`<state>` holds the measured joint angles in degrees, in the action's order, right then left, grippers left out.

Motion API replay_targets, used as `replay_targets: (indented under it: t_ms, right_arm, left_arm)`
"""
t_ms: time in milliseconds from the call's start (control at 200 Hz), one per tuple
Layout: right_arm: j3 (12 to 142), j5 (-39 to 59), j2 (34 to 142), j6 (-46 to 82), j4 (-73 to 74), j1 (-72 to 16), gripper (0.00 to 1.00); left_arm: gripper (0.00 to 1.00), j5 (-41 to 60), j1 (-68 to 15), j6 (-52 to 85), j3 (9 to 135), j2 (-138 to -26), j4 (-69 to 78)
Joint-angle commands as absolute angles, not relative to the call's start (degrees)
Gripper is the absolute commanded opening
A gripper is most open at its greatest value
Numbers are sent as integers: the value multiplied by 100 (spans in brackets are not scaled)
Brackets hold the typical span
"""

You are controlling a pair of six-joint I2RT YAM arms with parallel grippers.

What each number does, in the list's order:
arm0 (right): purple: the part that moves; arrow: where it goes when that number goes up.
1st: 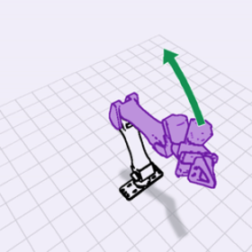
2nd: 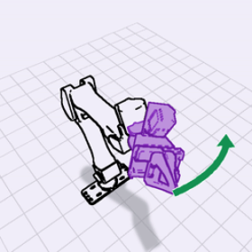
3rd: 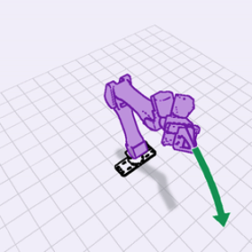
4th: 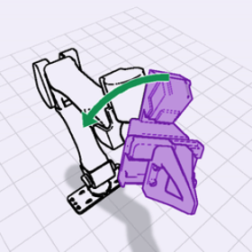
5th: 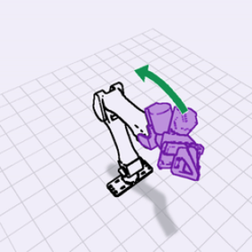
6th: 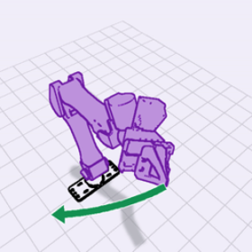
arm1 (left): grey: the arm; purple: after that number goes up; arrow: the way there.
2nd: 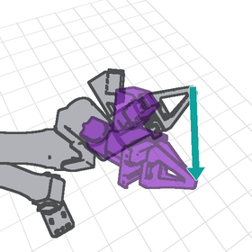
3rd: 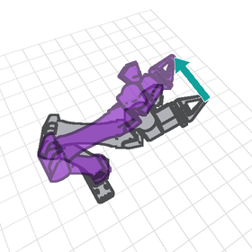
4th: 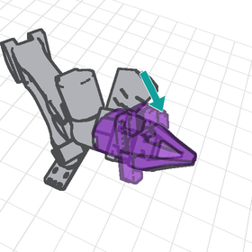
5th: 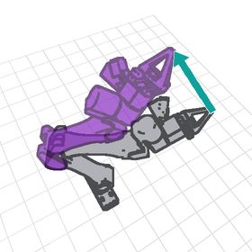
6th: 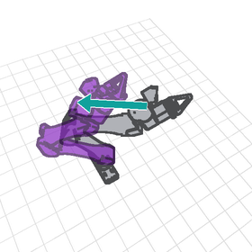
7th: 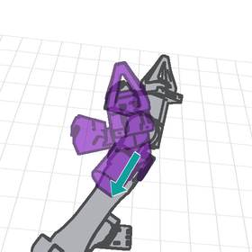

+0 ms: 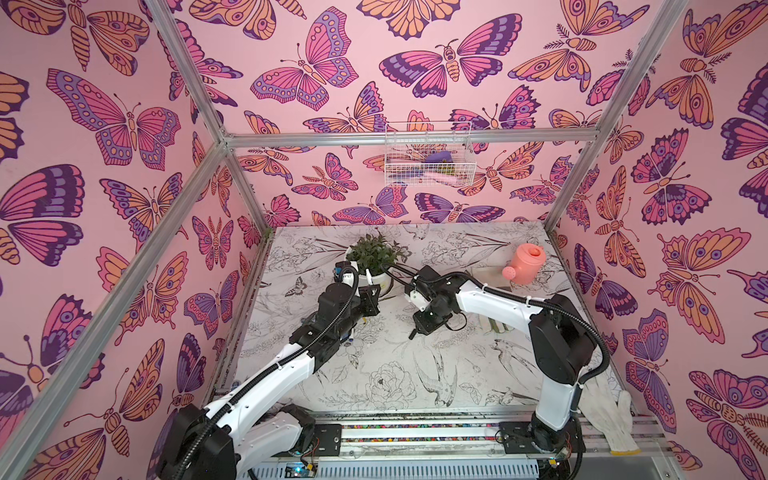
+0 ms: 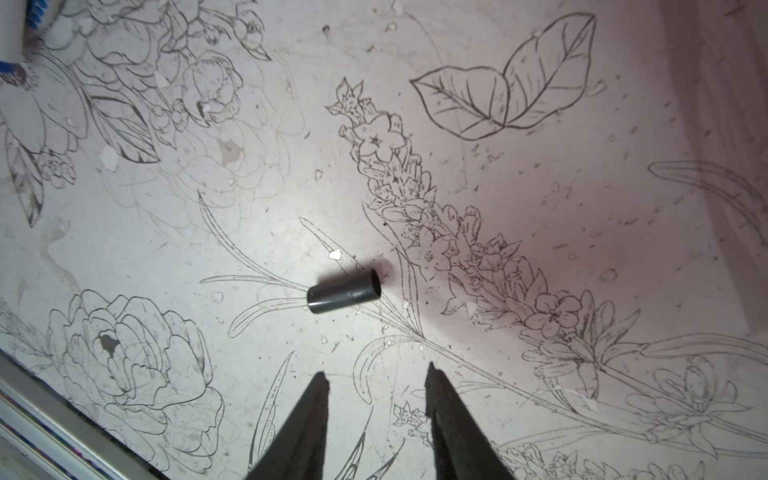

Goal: Insert the pens into the pen caps
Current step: 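Close the right gripper around the black cap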

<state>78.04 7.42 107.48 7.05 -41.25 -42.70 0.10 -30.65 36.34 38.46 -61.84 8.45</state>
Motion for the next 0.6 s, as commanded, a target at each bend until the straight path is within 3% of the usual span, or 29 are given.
replay_targets:
  t_ms: [0, 591]
  right_arm:
    - [7892, 605, 10793, 395, -4303, -4452, 45]
    - [8548, -540, 12024, -197, -4052, -4853, 53]
  left_arm:
    - [0, -115, -3032, 3661, 3687, -6073, 912]
    - [0, -975, -3028, 3508, 3357, -5126, 475]
